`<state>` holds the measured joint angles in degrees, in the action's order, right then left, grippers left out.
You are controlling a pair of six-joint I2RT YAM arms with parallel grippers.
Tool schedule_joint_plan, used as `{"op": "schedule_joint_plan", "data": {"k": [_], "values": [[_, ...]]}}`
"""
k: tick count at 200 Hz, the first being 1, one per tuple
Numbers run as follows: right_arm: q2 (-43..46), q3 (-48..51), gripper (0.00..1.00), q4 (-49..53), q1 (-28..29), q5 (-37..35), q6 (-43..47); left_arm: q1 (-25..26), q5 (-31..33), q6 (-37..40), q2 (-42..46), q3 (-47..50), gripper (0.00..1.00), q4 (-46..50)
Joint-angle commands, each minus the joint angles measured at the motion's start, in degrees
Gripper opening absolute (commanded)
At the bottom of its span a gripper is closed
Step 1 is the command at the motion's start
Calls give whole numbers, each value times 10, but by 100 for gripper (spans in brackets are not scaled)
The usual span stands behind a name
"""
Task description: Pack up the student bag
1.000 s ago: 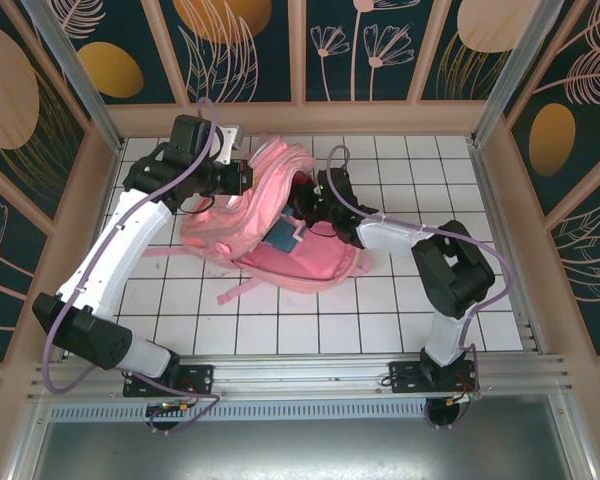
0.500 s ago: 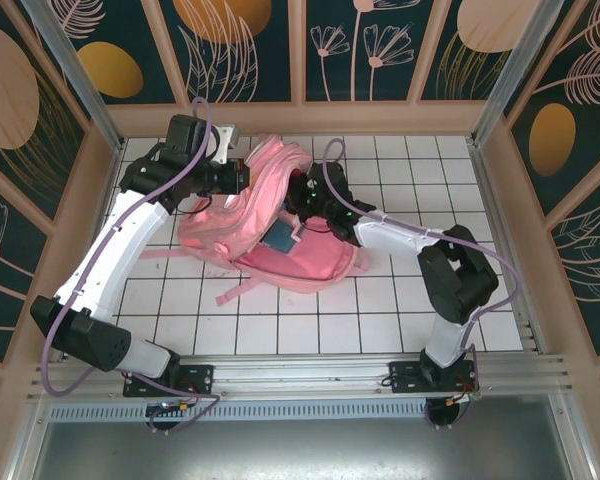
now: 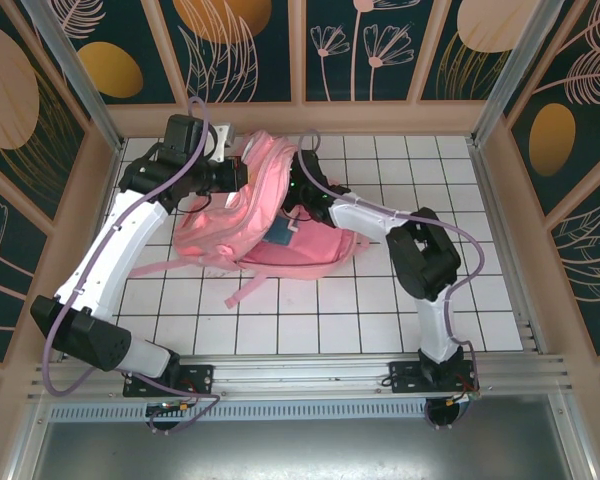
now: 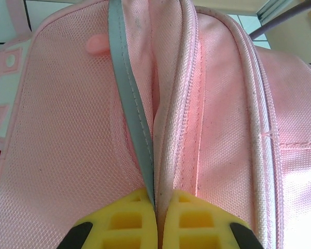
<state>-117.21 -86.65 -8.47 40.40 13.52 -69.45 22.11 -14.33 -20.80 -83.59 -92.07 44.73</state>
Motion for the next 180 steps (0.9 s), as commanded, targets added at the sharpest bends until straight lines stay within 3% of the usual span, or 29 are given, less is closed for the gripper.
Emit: {"op": "schedule_joint_plan", "data": {"k": [1,36,44,49,115,137,161,180], "values": [[16,-26,58,21,6,-1,42,-1,-10,5,44,-9,0,-107],[91,18,82,48,3,-50,100,-2,4,7,49,-5,0,-105],[112,33,95,53,1,-61,109,-2,6,5,49,-5,0,-105],[125,42,98,54,0,-65,116,-2,6,6,49,-4,0,-105],[314,208,95,75,-50,-112,180,-2,-49,-11,65,56,0,-131],[379,271,91,71,-87,-120,183,-2,-99,-31,76,117,13,-159],[408,299,89,75,-162,-95,199,-1,-96,-43,99,184,52,-168],[384,272,89,96,-190,-64,237,-2,-33,-59,122,210,71,-136]]}}
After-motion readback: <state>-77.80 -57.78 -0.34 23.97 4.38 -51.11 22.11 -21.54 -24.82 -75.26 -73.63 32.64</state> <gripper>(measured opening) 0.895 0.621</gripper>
